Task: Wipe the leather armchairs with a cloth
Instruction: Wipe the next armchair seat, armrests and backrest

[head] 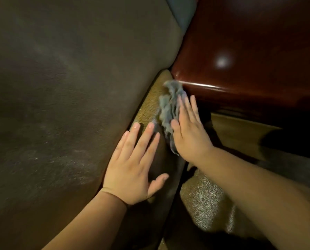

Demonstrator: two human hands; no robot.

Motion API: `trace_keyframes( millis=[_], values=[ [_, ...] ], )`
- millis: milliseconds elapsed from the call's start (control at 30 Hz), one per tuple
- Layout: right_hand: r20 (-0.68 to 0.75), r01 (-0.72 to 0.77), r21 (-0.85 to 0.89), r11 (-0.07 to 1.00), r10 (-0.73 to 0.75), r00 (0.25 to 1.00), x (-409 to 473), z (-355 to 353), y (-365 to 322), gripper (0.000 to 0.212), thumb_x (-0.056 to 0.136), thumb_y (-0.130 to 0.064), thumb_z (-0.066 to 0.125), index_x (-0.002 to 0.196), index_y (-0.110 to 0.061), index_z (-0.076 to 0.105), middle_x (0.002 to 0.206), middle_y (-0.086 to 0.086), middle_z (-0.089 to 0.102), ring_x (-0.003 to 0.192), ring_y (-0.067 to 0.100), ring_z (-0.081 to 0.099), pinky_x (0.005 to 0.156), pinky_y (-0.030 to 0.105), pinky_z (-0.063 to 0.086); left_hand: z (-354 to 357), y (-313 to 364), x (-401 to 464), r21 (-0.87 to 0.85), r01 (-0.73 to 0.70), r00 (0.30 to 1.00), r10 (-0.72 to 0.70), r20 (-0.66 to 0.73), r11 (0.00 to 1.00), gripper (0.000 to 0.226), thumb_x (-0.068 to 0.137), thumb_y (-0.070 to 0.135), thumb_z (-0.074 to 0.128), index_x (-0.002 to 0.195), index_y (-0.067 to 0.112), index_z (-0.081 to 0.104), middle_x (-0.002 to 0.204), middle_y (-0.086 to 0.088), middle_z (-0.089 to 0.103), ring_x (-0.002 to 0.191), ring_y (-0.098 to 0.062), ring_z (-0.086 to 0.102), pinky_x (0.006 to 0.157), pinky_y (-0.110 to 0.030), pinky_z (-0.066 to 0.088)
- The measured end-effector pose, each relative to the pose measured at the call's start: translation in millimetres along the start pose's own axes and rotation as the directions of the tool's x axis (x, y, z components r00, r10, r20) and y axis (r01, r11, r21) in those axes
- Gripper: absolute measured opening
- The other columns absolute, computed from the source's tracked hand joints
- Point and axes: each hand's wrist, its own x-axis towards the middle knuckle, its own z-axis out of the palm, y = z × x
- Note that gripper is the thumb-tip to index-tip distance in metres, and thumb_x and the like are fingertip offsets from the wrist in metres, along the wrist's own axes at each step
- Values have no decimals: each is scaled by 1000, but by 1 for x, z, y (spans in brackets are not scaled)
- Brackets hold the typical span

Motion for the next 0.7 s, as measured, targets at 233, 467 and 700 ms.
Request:
trace_keyframes(
  millis=[233,467,700],
  values=[
    [180,-42,-88,995,58,982,-73,43,-27,84,95,-45,7,156,8,30,165,39,5,154,47,-20,127,60,-1,4,0,0,27,-9,999,10,-39,1000,83,95,65,49,161,14,44,174,-10,24,161,-41,18,129,-53,16],
    [-120,-436,402,805,518,847,20,14,-11,65,111,-38,31,162,0,17,170,21,16,158,27,11,129,38,3,2,-1,1,69,-12,1000,14,-26,998,84,94,65,49,161,14,44,173,-11,26,160,-42,18,129,-54,15],
    [19,-477,272,835,492,871,-39,53,9,74,108,-47,23,162,3,12,172,21,2,159,24,-9,129,37,-8,8,-2,-2,56,-23,998,26,-60,998,85,92,65,50,161,15,44,174,-10,26,160,-43,18,128,-55,16]
  ],
)
